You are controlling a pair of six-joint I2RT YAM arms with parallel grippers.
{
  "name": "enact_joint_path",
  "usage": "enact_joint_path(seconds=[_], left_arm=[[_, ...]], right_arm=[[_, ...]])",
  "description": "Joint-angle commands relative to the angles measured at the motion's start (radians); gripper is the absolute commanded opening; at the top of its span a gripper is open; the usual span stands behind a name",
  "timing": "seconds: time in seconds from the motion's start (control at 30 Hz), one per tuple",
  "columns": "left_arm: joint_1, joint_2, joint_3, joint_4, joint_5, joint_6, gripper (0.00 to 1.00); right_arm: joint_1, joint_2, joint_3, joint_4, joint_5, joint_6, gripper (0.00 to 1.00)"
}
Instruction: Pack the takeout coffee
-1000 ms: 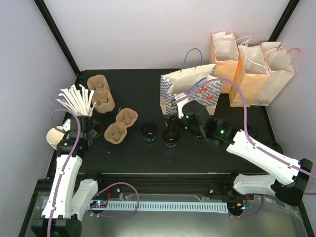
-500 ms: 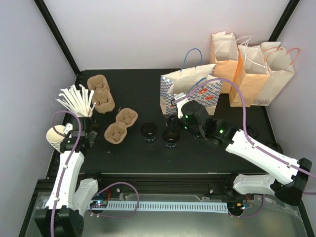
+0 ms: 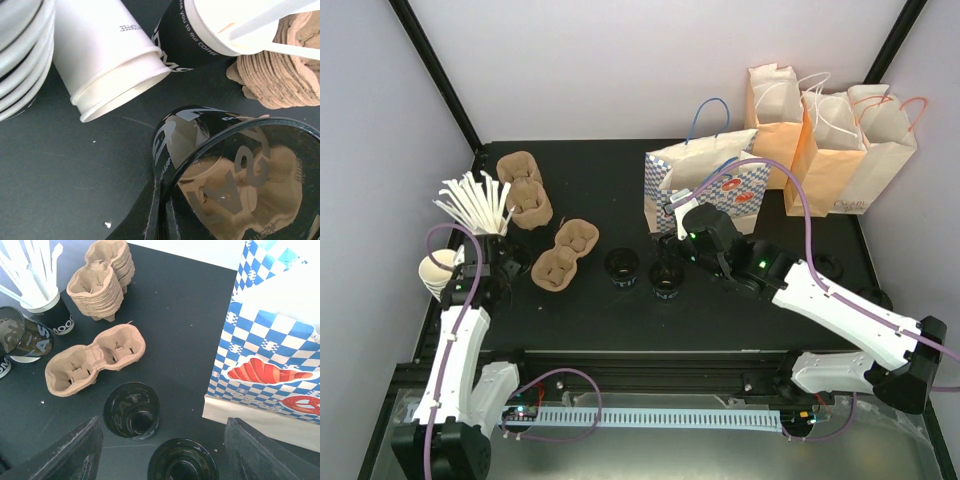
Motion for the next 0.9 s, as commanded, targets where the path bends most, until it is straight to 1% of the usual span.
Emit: enact_joint_path(seconds=[0.0,0.33,0.53,0.6,0.67,0.77,0.87], left_arm=[[0.012,0.004,0.040,-0.163,0.016,-0.024,0.01],[0.010,-0.036,0.149,-0.277,-0.080,-0.010,0.03],[0.010,0.013,0.235,-0.390,-0.092,-0.005,0.04],[0.009,0.028,0.260,-0.436,-0.069,-0.012,0.03],[0.004,0.029,0.265,-0.455,-0.014,-0.016,0.03],[-0.007,0.012,0.253,-0.471,0.044,-0.044,0.03],[-0.015,0.002,0.232,-0.481,0.074,-0.053,0.02]], right_arm=[[-0.002,0.006,0.007,0.009,0.010,0.001,0.69],[-0.003,0.009,0.007,0.009,0.001,0.005,0.70],[-0.002,0.012,0.006,0.009,-0.004,0.009,0.69],[-0.002,0.015,0.005,0.009,-0.006,0.011,0.68],[-0.002,0.016,0.005,0.011,-0.007,0.015,0.68],[-0.003,0.015,0.006,0.013,-0.009,0.021,0.69],[-0.002,0.009,0.004,0.014,-0.011,0.024,0.68]])
